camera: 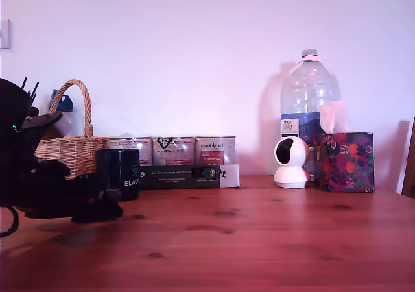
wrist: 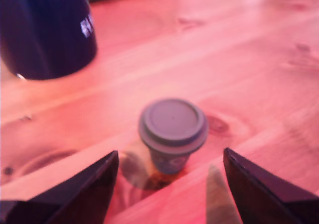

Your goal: Pick up the coffee capsules from the table one by one and drop them inside the nearest coffee cup

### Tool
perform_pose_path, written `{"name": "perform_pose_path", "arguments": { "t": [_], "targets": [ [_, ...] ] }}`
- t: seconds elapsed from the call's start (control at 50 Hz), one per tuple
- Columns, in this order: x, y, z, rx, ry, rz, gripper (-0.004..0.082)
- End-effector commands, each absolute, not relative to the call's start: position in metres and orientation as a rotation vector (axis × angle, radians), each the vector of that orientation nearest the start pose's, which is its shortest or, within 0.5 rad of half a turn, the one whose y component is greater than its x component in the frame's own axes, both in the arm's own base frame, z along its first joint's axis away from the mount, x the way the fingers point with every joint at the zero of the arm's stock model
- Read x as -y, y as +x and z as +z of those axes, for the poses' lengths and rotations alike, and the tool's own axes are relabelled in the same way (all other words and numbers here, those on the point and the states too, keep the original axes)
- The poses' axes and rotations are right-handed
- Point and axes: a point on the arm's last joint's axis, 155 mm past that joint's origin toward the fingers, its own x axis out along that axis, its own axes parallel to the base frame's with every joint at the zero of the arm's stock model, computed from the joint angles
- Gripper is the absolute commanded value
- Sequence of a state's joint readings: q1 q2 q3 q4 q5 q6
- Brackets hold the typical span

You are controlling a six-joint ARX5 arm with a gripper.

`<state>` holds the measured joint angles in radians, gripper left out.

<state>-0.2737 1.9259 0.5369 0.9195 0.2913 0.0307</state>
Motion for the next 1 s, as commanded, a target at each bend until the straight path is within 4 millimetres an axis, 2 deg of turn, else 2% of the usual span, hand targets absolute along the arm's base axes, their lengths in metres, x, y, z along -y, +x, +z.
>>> {"name": "perform_pose_path", "arguments": {
  "t": [0.0,0.34,0.42,0.52,0.58,0.98],
  "targets": [
    [0.1712,0.4055,0.0091,-0.464,0.033,-0.572,0.0606],
    [0.1729,0.4045,0.0012,-0.492,0.047,-0.579,0.0588],
    [0.1730,0.4050,0.0012,-0.493,0.048,-0.579,0.0482],
    [0.1739,0.4049,0.0019,-0.487,0.061,-0.587,0.0226],
    [0.1749,0.4040,0.0018,-0.482,0.079,-0.599,0.0136],
    [0.1748,0.4042,0.0022,-0.482,0.075,-0.597,0.0130]
  ]
}}
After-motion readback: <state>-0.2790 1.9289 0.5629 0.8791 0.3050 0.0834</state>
